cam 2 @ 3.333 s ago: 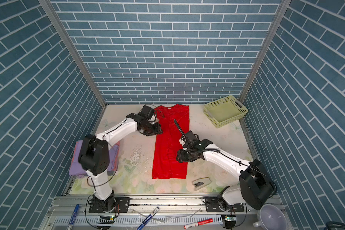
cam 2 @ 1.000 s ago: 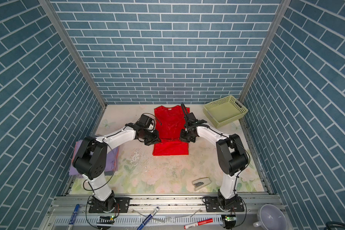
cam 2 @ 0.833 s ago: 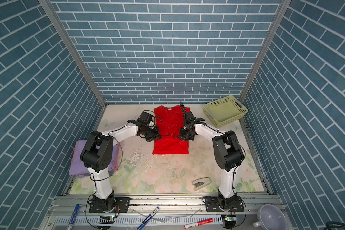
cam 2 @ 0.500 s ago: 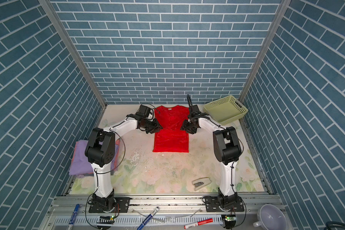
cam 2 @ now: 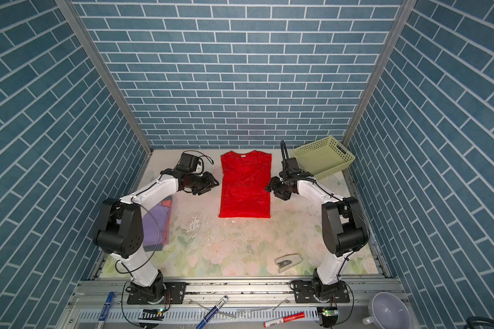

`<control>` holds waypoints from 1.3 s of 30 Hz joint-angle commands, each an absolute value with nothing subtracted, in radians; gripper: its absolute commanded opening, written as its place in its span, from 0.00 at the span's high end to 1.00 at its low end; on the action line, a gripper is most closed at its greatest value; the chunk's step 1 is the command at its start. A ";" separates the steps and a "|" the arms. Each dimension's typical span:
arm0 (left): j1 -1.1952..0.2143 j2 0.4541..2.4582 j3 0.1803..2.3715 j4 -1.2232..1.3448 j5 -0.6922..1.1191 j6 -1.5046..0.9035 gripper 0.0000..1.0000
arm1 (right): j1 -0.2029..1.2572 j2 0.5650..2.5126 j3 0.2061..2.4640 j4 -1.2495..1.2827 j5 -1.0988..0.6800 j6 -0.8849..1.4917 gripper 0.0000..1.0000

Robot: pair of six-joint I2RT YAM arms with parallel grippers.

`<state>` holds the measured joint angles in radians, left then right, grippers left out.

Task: Fold and stack t-shirts
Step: Fold the T-shirt at the center of the table.

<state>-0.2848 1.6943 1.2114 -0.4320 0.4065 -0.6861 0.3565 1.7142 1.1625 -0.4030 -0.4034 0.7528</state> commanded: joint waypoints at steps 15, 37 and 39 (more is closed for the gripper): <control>-0.371 1.614 0.860 -0.294 0.521 -0.834 0.31 | 0.454 1.645 0.793 -0.100 -0.458 1.066 0.29; -0.396 1.641 0.822 -0.228 0.588 -0.920 1.00 | 0.469 1.701 0.920 -0.283 -0.448 0.910 1.00; -0.399 1.579 0.769 -0.276 0.626 -0.915 1.00 | 0.475 1.659 0.908 -0.366 -0.497 0.864 1.00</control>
<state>-0.3923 1.6428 0.8230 -0.1417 0.6025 -0.9539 0.4671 1.7256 0.9024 -0.1612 -0.4572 0.9779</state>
